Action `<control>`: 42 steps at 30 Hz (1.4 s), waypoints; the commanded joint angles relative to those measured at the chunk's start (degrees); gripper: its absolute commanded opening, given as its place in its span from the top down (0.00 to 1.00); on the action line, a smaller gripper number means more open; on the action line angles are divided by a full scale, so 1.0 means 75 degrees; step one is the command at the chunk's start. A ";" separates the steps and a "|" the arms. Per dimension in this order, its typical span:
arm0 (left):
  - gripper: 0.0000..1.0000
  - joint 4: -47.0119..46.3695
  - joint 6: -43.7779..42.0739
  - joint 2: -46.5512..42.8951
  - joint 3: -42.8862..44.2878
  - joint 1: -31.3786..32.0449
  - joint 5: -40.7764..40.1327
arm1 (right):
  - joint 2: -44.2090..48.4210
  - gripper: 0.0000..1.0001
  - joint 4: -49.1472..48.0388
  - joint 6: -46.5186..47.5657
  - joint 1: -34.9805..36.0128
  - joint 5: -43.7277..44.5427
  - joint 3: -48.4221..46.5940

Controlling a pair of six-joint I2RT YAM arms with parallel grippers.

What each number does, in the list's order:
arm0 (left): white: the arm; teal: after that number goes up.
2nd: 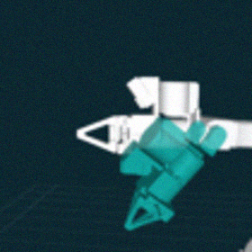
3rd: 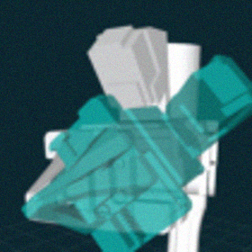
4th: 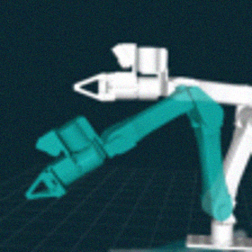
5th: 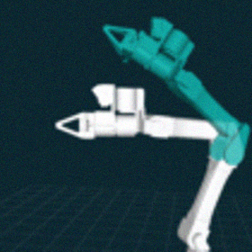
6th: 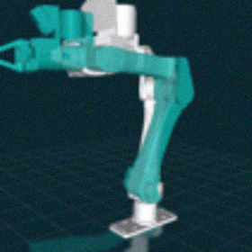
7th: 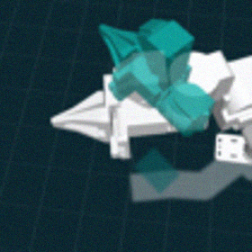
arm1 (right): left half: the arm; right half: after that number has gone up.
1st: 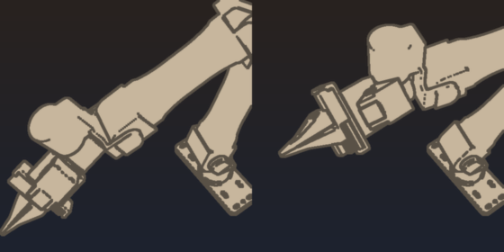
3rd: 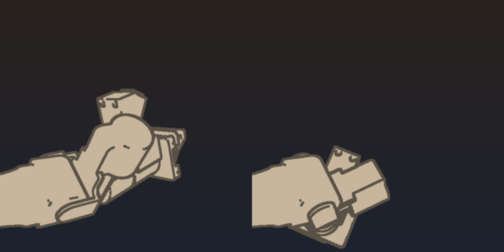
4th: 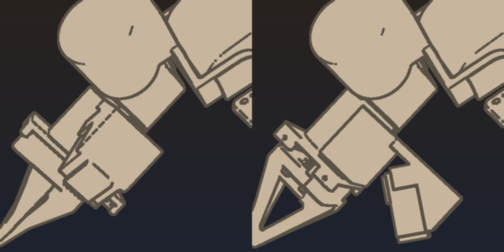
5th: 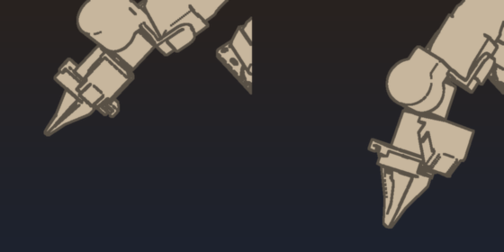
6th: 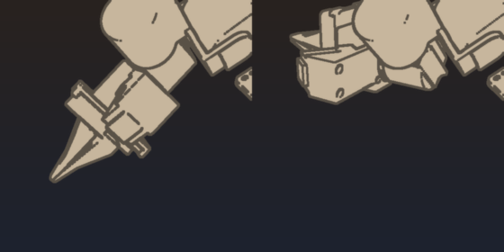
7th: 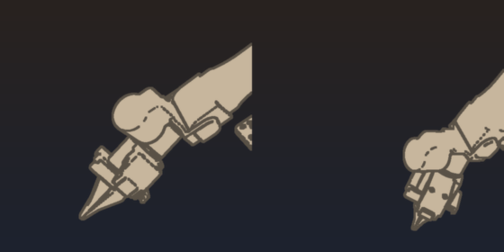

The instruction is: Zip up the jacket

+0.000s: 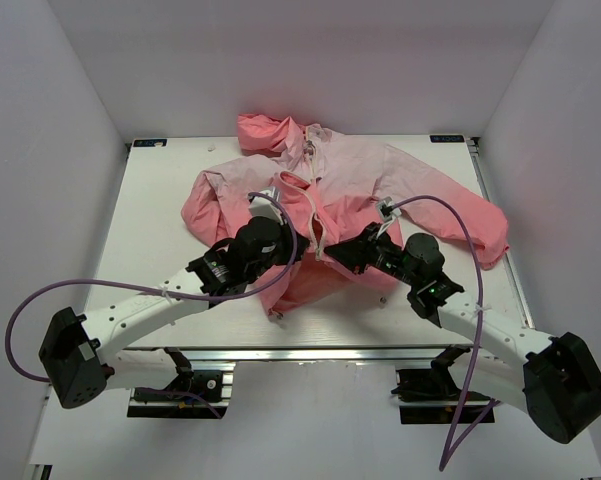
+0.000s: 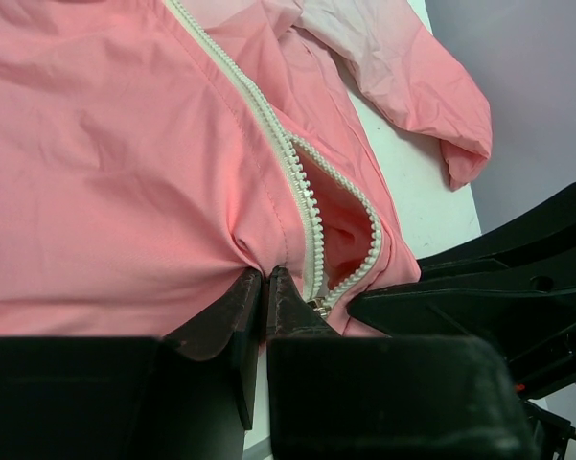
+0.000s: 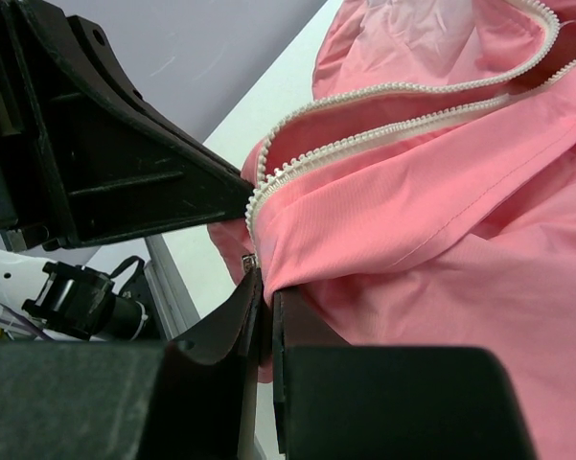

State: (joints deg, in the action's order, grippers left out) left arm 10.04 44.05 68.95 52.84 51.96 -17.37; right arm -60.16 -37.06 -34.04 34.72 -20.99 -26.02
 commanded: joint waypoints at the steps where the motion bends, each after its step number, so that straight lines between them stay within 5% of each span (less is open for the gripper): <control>1: 1.00 -0.0085 0.0103 -0.0380 -0.0096 -0.0015 -0.0192 | 0.0357 1.00 -0.0076 0.0179 0.0000 0.0045 0.0047; 42: 1.00 -0.0284 0.0126 -0.0205 -0.0167 -0.0015 0.0112 | 0.0252 1.00 -0.0789 -0.0149 0.0000 -0.0095 0.0059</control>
State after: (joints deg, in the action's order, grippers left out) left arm 9.39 44.53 68.16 51.88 51.96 -17.08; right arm -59.35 -37.89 -34.57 34.72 -20.97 -24.53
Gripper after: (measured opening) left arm 0.171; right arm 0.071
